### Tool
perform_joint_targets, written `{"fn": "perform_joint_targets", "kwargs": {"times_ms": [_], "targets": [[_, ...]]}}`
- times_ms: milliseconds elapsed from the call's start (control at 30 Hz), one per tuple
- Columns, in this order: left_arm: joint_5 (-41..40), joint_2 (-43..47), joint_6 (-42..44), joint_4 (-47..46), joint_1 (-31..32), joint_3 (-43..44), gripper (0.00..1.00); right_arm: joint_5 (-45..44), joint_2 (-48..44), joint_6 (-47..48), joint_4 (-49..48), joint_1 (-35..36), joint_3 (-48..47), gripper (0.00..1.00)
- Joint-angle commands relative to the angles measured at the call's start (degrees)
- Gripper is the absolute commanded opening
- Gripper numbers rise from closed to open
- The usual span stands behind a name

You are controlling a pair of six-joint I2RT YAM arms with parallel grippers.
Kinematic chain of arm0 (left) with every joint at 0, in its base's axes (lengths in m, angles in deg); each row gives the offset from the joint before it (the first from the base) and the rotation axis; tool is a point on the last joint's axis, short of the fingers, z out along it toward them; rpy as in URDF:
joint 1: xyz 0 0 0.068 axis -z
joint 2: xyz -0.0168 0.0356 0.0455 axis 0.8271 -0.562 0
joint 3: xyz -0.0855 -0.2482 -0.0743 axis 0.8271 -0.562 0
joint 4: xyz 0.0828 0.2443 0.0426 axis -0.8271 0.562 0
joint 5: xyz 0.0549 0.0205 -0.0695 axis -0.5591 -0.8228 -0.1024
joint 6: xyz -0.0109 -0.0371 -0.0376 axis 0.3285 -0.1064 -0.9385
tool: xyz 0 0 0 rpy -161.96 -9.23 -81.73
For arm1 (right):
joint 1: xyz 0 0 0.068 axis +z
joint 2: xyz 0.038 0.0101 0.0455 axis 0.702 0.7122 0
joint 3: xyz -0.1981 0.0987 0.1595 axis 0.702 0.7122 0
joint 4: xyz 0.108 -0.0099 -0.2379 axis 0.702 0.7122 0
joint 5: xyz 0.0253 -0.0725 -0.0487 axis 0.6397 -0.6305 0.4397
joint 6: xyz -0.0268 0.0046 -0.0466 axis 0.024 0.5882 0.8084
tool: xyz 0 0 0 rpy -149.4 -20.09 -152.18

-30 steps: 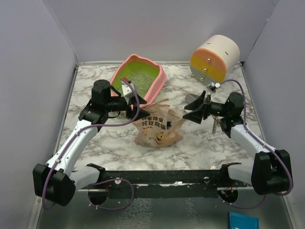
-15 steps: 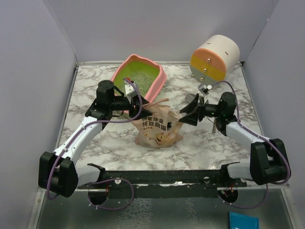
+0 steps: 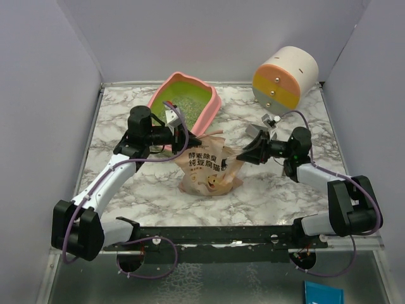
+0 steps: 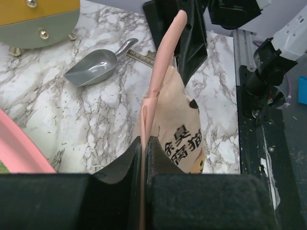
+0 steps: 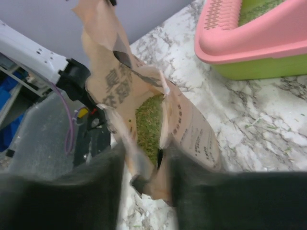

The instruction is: Fill the litter box with clean litter

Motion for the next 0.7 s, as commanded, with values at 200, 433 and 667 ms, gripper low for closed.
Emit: {"fn": "perform_joint_targets", "kwargs": {"times_ms": [200, 433, 667], "targets": [[-18.1, -4.1, 7.5, 17.2, 0.0, 9.9, 0.00, -11.2, -7.2, 6.9, 16.8, 0.4, -1.0, 0.01], [-27.7, -5.9, 11.7, 32.9, 0.3, 16.7, 0.00, -19.2, -16.5, 6.3, 24.4, 0.4, 1.6, 0.01], [-30.9, -9.2, 13.9, 41.3, 4.1, 17.3, 0.00, -18.9, -17.1, 5.1, 28.5, 0.4, 1.7, 0.01]]}}
